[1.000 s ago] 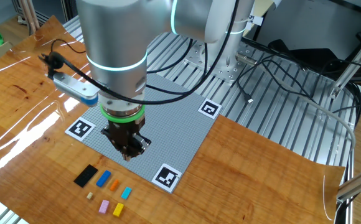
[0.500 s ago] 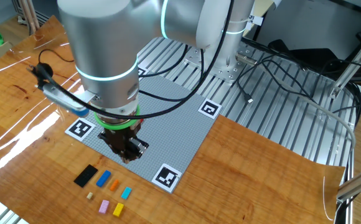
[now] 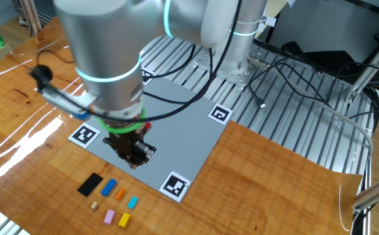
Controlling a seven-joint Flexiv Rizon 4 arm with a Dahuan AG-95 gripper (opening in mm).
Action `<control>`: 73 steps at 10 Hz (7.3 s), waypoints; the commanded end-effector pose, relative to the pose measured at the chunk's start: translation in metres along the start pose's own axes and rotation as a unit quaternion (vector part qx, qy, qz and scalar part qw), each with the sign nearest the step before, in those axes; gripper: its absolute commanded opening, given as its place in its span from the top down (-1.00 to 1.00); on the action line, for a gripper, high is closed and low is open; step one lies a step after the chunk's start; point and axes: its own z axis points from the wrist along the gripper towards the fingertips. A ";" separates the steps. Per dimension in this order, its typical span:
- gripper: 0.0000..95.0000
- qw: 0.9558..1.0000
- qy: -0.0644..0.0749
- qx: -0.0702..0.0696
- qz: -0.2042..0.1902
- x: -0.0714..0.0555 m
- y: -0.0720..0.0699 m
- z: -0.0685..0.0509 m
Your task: Stack small Lego blocks randomly, one at a time
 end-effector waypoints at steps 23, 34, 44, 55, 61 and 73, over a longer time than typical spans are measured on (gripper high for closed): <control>0.60 0.998 -0.034 0.015 -0.049 -0.076 0.025 0.053; 0.60 0.997 -0.045 0.014 -0.058 -0.088 0.024 0.084; 1.00 0.997 -0.049 0.016 -0.062 -0.089 0.023 0.092; 0.60 0.999 -0.008 0.041 -0.031 -0.088 0.023 0.092; 0.60 0.998 -0.010 0.043 -0.048 -0.090 0.024 0.097; 1.00 0.998 0.007 0.042 -0.036 -0.080 0.012 0.088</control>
